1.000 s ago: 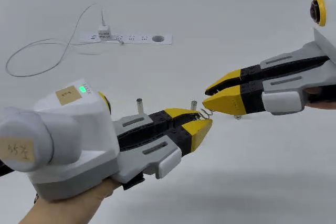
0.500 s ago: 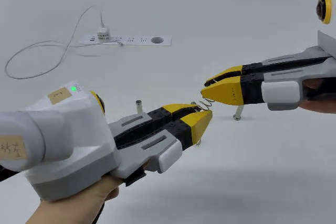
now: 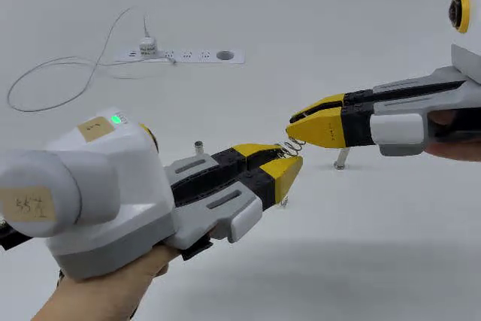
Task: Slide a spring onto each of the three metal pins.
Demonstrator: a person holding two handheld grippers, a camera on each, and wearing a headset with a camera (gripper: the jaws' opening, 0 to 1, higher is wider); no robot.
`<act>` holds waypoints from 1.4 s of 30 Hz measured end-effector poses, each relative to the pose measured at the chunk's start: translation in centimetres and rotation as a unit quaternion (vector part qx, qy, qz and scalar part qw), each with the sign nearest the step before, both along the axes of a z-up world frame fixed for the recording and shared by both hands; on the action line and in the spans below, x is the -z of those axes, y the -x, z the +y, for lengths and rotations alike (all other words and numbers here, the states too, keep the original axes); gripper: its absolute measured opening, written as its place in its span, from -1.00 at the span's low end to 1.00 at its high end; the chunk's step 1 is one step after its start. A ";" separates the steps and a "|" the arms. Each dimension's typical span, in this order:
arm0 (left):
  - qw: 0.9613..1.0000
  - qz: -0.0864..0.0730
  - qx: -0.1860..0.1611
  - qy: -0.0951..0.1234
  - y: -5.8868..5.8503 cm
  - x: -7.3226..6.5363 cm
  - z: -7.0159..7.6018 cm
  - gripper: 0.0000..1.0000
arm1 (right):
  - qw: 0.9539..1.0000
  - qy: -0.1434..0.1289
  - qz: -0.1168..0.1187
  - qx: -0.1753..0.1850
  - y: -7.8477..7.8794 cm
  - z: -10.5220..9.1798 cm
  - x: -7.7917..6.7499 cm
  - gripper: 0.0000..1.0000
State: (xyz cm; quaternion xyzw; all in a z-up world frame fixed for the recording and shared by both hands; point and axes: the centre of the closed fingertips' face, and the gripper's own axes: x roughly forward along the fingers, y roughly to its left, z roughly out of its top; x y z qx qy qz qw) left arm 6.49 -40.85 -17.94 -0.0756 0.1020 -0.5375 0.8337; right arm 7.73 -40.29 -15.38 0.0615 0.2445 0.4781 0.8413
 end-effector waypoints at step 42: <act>0.986 -0.024 -0.091 -0.140 -2.6 3.9 6.1 0.74 | 0.976 0.098 0.005 0.195 -6.3 -10.8 4.6 -0.79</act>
